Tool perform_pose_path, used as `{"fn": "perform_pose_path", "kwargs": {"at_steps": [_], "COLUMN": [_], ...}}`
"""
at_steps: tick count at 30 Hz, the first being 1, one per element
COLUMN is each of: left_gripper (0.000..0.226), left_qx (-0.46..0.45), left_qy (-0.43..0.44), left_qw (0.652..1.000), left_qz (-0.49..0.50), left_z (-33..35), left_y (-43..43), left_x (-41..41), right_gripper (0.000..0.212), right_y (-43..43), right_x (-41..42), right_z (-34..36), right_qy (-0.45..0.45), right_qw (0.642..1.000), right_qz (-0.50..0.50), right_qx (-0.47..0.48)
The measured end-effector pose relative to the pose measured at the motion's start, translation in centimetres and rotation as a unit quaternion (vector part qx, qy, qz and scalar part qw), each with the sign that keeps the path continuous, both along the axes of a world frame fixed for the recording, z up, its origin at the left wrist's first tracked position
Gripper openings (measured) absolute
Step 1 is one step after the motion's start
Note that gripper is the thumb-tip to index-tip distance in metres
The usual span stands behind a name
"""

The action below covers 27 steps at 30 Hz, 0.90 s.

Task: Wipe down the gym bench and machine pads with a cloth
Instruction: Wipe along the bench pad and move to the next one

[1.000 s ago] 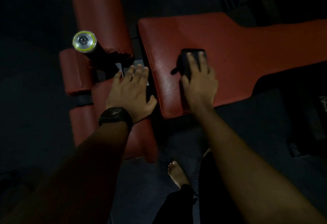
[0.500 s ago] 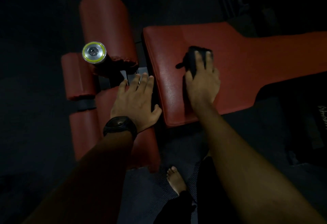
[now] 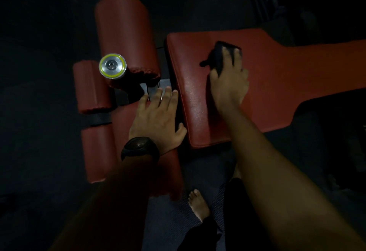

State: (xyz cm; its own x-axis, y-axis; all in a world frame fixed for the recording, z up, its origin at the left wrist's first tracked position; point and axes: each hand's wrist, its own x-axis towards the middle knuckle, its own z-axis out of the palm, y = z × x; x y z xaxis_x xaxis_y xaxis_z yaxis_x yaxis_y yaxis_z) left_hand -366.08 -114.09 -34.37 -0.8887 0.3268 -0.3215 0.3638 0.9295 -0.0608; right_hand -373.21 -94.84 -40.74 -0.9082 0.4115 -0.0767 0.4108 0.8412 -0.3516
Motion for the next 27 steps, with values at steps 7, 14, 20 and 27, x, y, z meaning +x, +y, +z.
{"fn": "perform_pose_path", "kwargs": {"at_steps": [7, 14, 20, 27], "left_gripper": [0.088, 0.087, 0.087, 0.087], "left_qx": [0.005, 0.005, 0.019, 0.011], "left_qy": [-0.006, -0.007, 0.006, -0.001], "left_qw": [1.000, 1.000, 1.000, 1.000], "left_qz": [0.001, 0.006, 0.003, 0.010], "left_z": [0.1, 0.1, 0.1, 0.0], "left_y": [0.0, 0.0, 0.1, 0.0], "left_x": [-0.1, -0.1, 0.0, 0.0], "right_gripper": [0.059, 0.064, 0.062, 0.063], "right_y": [-2.5, 1.2, -3.6, 0.0], "right_x": [-0.5, -5.7, -2.4, -8.2], "right_z": [1.0, 0.4, 1.0, 0.8], "right_qy": [0.054, -0.061, 0.028, -0.031], "right_qw": [0.986, 0.998, 0.991, 0.991], "right_qz": [0.155, 0.015, 0.126, 0.126], "right_qx": [0.028, 0.020, 0.041, 0.032]}}
